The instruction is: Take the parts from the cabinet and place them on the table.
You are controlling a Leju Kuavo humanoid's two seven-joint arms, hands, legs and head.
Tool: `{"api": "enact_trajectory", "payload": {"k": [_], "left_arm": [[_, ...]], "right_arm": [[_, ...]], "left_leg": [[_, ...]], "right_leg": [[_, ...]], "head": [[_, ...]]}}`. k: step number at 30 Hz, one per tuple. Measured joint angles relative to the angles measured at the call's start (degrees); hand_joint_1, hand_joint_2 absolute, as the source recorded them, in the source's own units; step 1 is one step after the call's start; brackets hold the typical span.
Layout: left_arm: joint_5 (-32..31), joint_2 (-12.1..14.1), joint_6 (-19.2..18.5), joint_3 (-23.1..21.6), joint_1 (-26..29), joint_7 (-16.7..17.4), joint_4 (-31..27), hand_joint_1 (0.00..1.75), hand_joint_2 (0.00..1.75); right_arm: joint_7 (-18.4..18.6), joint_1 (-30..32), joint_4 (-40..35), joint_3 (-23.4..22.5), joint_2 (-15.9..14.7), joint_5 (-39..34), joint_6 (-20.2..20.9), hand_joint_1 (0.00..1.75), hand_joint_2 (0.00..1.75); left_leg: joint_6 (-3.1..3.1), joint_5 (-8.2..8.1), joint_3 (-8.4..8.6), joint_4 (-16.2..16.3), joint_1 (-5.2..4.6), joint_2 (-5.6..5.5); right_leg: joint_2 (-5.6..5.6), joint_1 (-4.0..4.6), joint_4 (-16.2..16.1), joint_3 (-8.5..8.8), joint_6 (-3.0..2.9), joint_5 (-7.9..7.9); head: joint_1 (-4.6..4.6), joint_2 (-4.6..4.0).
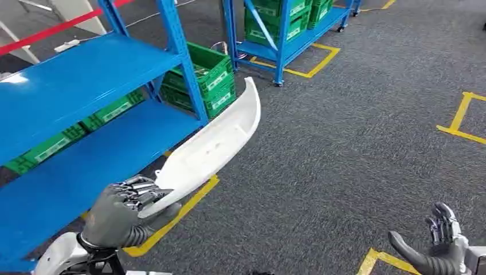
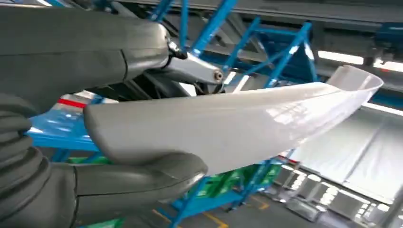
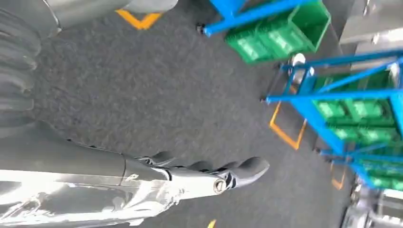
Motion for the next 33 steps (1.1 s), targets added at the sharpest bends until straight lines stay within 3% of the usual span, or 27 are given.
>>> {"api": "enact_trajectory", "payload": {"k": [1, 2, 4, 6, 7, 8, 9, 10, 11, 12, 13, 14, 15, 16, 17, 18, 20, 21, 22, 23, 24, 25, 26, 28, 30, 32, 33], "left_arm": [[0.02, 0.11, -0.17, -0.09, -0.37, 0.07, 0.00, 1.75, 1.75], [0.11, 0.33, -0.22, -0.07, -0.42, 0.24, 0.00, 1.75, 1.75], [0.20, 0.52, -0.68, -0.20, -0.29, 0.39, 0.00, 1.75, 1.75], [0.37, 0.72, -0.85, -0.37, -0.32, 0.41, 0.00, 1.75, 1.75], [0.61, 0.77, -0.92, -0.44, -0.31, 0.41, 0.00, 1.75, 1.75], [0.72, 0.90, -0.92, -0.50, -0.30, 0.41, 0.00, 1.75, 1.75], [0.94, 0.90, -0.92, -0.57, -0.29, 0.39, 0.00, 1.75, 1.75], [1.07, 1.05, -0.92, -0.63, -0.21, 0.39, 0.00, 1.75, 1.75], [1.20, 1.20, -0.83, -0.68, 0.04, 0.39, 0.04, 1.75, 1.75], [1.16, 1.18, -0.85, -0.83, 0.22, 0.39, -0.11, 1.75, 1.75], [1.11, 1.18, -0.90, -0.90, 0.14, 0.35, -0.24, 1.75, 1.75], [1.20, 1.31, -0.87, -0.98, -0.19, 0.35, -0.22, 1.75, 1.75], [1.20, 1.25, -0.85, -0.96, -0.49, 0.35, -0.24, 1.75, 1.75], [1.20, 1.25, -0.85, -0.96, -0.53, 0.35, -0.26, 1.75, 1.75], [1.20, 1.25, -0.85, -0.94, -0.39, 0.35, -0.26, 1.75, 1.75], [1.44, 1.31, -0.90, -0.94, -0.44, 0.28, -0.26, 1.75, 1.75], [1.70, 1.18, -0.96, -1.16, -0.54, 0.00, -0.26, 1.75, 1.75], [1.70, 1.07, -0.98, -1.18, -0.68, -0.04, -0.26, 1.75, 1.75], [1.66, 1.03, -1.00, -1.18, -0.80, -0.07, -0.26, 1.75, 1.75], [1.45, 0.94, -1.00, -1.20, -0.96, -0.17, -0.26, 1.75, 1.75], [1.18, 0.87, -1.00, -1.25, -1.10, -0.31, -0.24, 1.75, 1.75], [1.14, 0.87, -1.00, -1.35, -1.19, -0.44, -0.18, 1.75, 1.75], [1.09, 0.90, -0.98, -1.57, -1.23, -0.57, -0.07, 1.75, 1.75], [1.03, 0.98, -0.87, -1.66, -1.21, -0.70, -0.07, 1.75, 1.75], [1.18, 1.05, -0.68, -1.77, -1.56, -1.16, -0.07, 1.75, 1.75], [1.48, 1.22, -0.55, -1.92, -1.90, -1.33, -0.07, 1.75, 1.75], [1.75, 1.27, -0.55, -2.01, -2.03, -1.33, -0.04, 1.75, 1.75]], "right_arm": [[-0.15, -0.08, 0.00, 0.00, 0.09, 0.09, 0.00, 0.00, 1.75], [-0.20, -0.28, 0.04, 0.02, 0.11, 0.17, -0.04, 0.00, 1.75], [-0.26, -0.32, 0.04, 0.02, 0.13, 0.37, -0.24, 0.00, 1.75], [-0.37, -0.30, 0.07, 0.02, 0.15, 0.41, -0.68, 0.00, 1.75], [-0.44, -0.28, 0.09, 0.04, 0.15, 0.41, -0.85, 0.00, 1.75], [-0.50, -0.27, 0.09, 0.04, 0.15, 0.35, -1.09, 0.00, 1.75], [-0.57, -0.29, 0.09, 0.04, 0.15, 0.24, -1.24, 0.00, 1.75], [-0.59, -0.22, 0.11, 0.04, 0.15, 0.18, -1.29, 0.00, 1.75], [-0.55, -0.34, 0.22, 0.09, 0.15, 0.11, -1.35, 0.00, 1.75], [-0.63, -0.40, 0.13, 0.09, 0.15, 0.09, -1.35, 0.00, 1.75], [-0.61, -0.20, 0.07, 0.11, 0.15, 0.09, -1.40, 0.00, 1.75], [-0.81, 0.01, 0.02, 0.09, 0.17, 0.00, -1.40, 0.00, 1.75], [-0.66, -0.08, 0.02, 0.13, 0.17, 0.00, -1.40, 0.00, 1.75], [-0.72, -0.01, 0.09, 0.22, 0.17, 0.00, -1.40, 0.00, 1.75], [-0.74, -0.37, 0.09, 0.33, 0.17, 0.11, -1.38, 0.00, 1.75], [-0.77, -0.60, 0.11, 0.33, 0.17, -0.02, -1.46, 0.00, 1.75], [-0.74, -0.53, 0.22, 0.39, 0.17, -0.11, -1.73, 0.00, 1.75], [-0.74, -0.61, 0.33, 0.39, 0.17, -0.18, -1.92, 0.00, 1.75], [-0.74, -0.67, 0.46, 0.42, 0.17, -0.24, -1.99, 0.00, 1.75], [-0.74, -0.67, 0.50, 0.44, 0.17, -0.24, -1.99, 0.00, 1.75], [-0.74, -0.67, 0.50, 0.46, 0.17, -0.26, -2.01, 0.00, 1.75], [-0.74, -0.65, 0.52, 0.55, 0.17, -0.39, -2.10, 0.00, 1.75], [-0.74, -0.71, 0.65, 0.57, 0.17, -0.42, -2.25, 0.00, 1.75], [-0.81, -1.00, 0.81, 0.72, 0.17, -0.44, -2.42, 0.00, 1.75], [-0.87, -1.04, 0.85, 0.87, 0.17, -0.59, -2.86, 0.00, 1.75], [-0.92, -1.39, 0.92, 1.16, 0.15, -0.72, -3.19, 0.00, 1.75], [-0.94, -1.58, 0.96, 1.36, 0.13, -0.81, -3.52, 0.00, 1.75]], "left_leg": [[0.28, 1.83, -3.26, 6.11, 0.04, -2.39], [0.58, 1.65, -7.92, 12.60, 0.05, -4.01], [0.61, -4.09, -15.32, 19.24, -0.02, -5.14], [0.39, -10.82, -20.27, 19.47, 0.09, -5.49], [0.33, -11.86, -21.84, 18.20, 0.17, -5.60], [0.26, -10.24, -22.87, 16.11, 0.27, -5.88], [0.27, -4.69, -23.73, 13.03, 0.48, -6.68], [-0.11, 5.23, -24.46, 9.46, 0.93, -8.77], [0.00, 11.10, -26.43, 5.44, 1.02, -10.20], [0.31, 11.35, -26.07, 4.17, 0.65, -10.06], [0.66, 10.68, -24.88, 3.43, 0.29, -9.75], [0.96, 10.26, -23.60, 2.71, -0.16, -9.38], [1.40, 10.79, -21.85, 2.43, -0.03, -8.71], [1.77, 12.74, -20.70, 2.02, -0.12, -7.61], [2.13, 12.99, -19.96, 2.56, -0.11, -6.75], [2.40, 12.57, -19.30, 2.74, -0.27, -5.96], [2.54, 11.68, -18.63, 2.75, -0.52, -4.83], [2.64, 11.07, -18.16, 2.76, -0.64, -4.36], [2.76, 10.38, -17.47, 2.76, -0.80, -3.92], [2.96, 9.60, -16.63, 2.76, -0.91, -3.42], [3.04, 8.85, -15.70, 2.75, -0.96, -2.94], [3.02, 8.19, -15.49, 2.45, -1.01, -2.47], [2.97, 7.91, -14.74, 2.98, -1.03, -2.20], [2.58, 7.65, -15.37, 3.01, -1.20, -1.58], [2.17, 7.79, -14.98, 2.91, -1.38, -1.44], [1.13, 5.28, -15.98, 5.09, -1.05, -4.43], [0.61, 3.06, -17.56, 8.90, -0.63, -5.15]], "right_leg": [[0.55, 0.05, -0.33, 1.01, -0.39, -0.64], [1.41, 0.11, -0.88, 2.03, -0.58, -1.32], [3.08, 0.14, -1.81, 4.30, -0.87, -2.67], [4.83, 0.13, -2.30, 7.37, -0.81, -4.17], [5.73, 0.13, -2.41, 9.18, -0.76, -5.19], [6.58, 0.13, -2.48, 10.90, -0.71, -6.25], [7.24, 0.13, -2.52, 12.59, -0.63, -7.43], [7.71, -0.01, -2.74, 12.78, -0.51, -8.49], [8.80, 0.04, -1.69, 13.82, -0.17, -9.64], [9.41, -0.17, -1.91, 13.81, 0.19, -11.32], [10.04, -0.42, -2.51, 15.77, 0.60, -12.17], [9.82, -0.37, -2.64, 16.84, 0.95, -10.61], [9.58, -0.50, -3.63, 17.88, 0.96, -11.52], [6.13, -0.21, -2.75, 18.40, 1.17, -12.42], [3.51, -0.04, 0.06, 17.59, 1.67, -13.41], [2.27, -0.08, 4.62, 14.68, 2.05, -14.95], [1.89, 0.09, 11.14, 8.90, 1.93, -20.10], [1.89, 0.19, 11.50, 7.44, 1.61, -22.62], [1.87, 0.32, 10.22, 6.83, 1.36, -23.27], [1.78, 0.56, 7.23, 6.90, 0.97, -21.23], [1.07, 1.06, 2.98, 7.38, 0.19, -16.26], [-0.86, 1.88, -0.83, 7.88, -0.63, -9.05], [-2.32, 1.77, -1.31, 7.37, -0.74, -5.09], [-1.24, 2.13, -1.70, 7.71, -0.68, -4.68], [-0.11, 1.48, -2.98, 7.91, -0.81, -4.21], [0.86, 0.62, -4.01, 8.67, -0.73, -3.30], [1.37, 0.34, -4.06, 8.48, -0.70, -3.09]], "head": [[0.07, -0.07], [-0.09, -0.02], [0.00, -0.04], [-0.02, -0.04], [-0.06, -0.04], [-0.09, -0.04], [-0.06, -0.04], [-0.07, -0.04], [-0.16, -0.09], [-0.17, -0.04], [-0.13, -0.07], [-0.15, -0.07], [-0.43, -0.07], [0.02, -0.07], [0.48, -0.07], [0.53, -0.07], [0.53, -0.07], [0.64, -0.07], [0.61, -0.04], [0.61, -0.07], [0.61, -0.07], [0.64, -0.07], [0.16, -0.07], [0.50, -0.04], [0.61, -0.04], [0.66, -0.04], [0.63, -0.04]]}}
